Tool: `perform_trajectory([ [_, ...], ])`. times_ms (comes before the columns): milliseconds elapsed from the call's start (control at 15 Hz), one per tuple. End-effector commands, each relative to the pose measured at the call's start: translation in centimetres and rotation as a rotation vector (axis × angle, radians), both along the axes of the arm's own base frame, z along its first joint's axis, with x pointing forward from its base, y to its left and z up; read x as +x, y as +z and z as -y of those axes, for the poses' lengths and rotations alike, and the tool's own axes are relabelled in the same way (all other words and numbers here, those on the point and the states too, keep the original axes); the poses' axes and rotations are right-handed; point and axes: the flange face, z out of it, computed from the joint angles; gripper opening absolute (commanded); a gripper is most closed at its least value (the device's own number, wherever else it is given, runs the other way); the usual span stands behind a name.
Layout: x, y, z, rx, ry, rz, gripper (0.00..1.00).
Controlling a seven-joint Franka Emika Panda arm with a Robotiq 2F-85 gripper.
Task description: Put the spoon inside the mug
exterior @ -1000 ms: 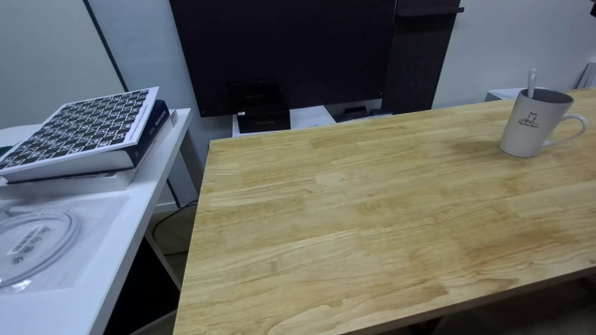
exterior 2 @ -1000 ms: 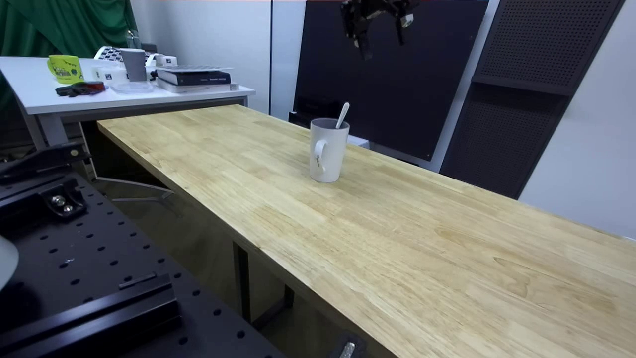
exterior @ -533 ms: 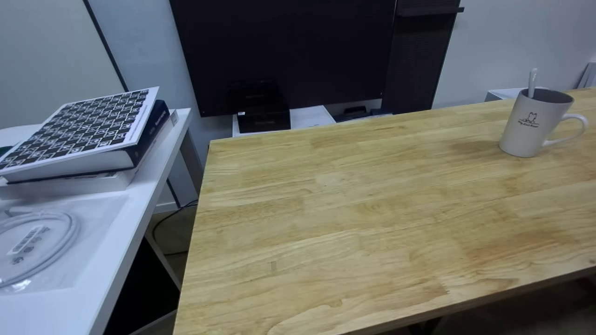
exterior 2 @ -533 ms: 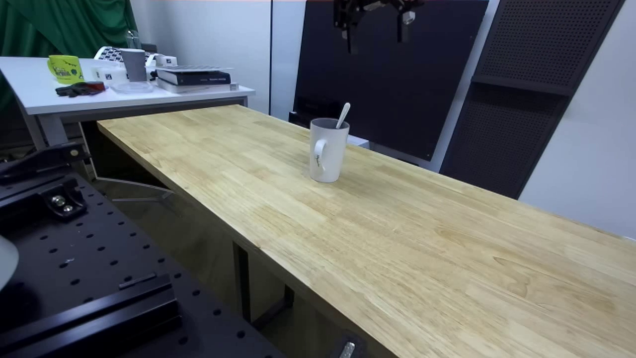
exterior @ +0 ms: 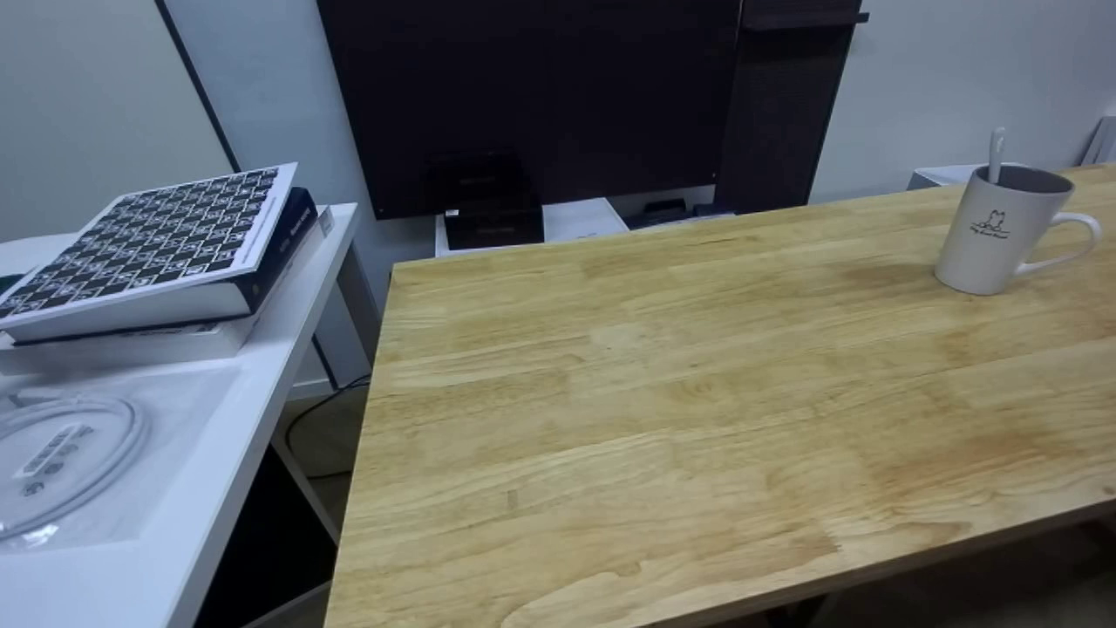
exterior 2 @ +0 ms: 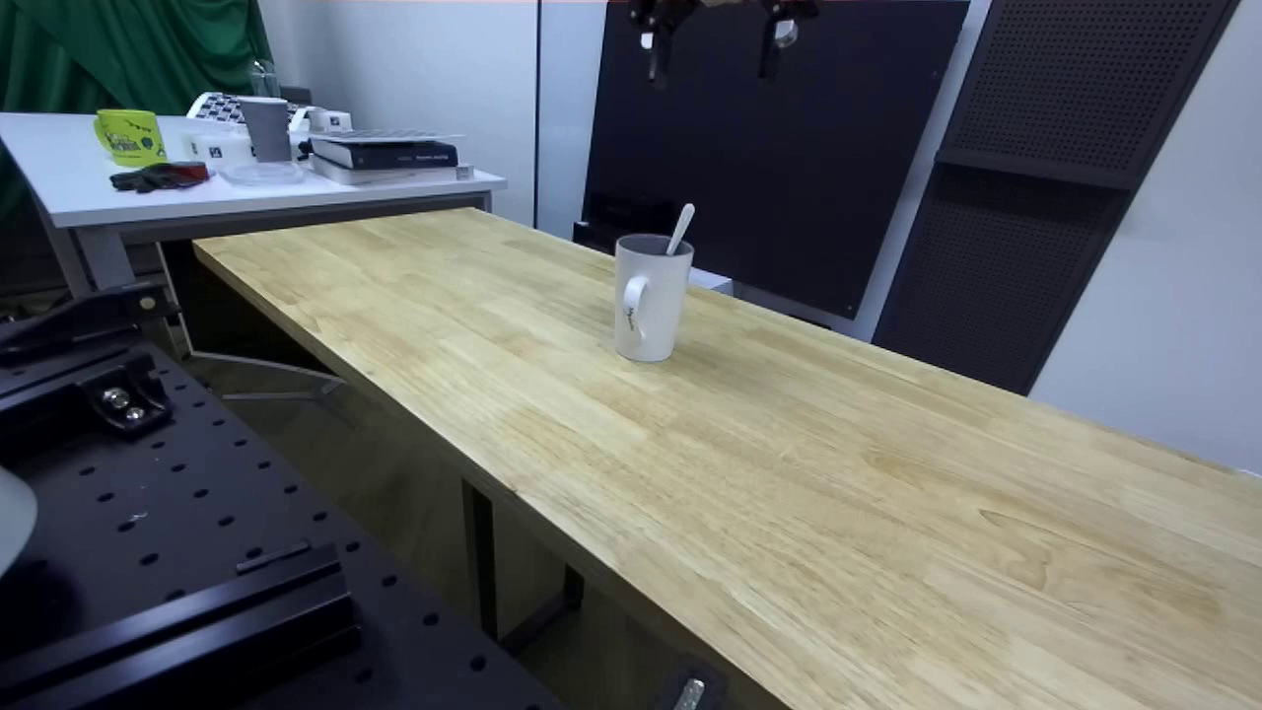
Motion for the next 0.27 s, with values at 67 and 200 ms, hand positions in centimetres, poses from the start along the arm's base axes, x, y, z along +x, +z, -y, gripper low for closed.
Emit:
perform_trajectory([
  [67,0.29,0.46,0.23,0.012,-0.003,0.009,1.00],
  [200,0.32,0.47,0.28,0.014,-0.004,0.009,1.00],
])
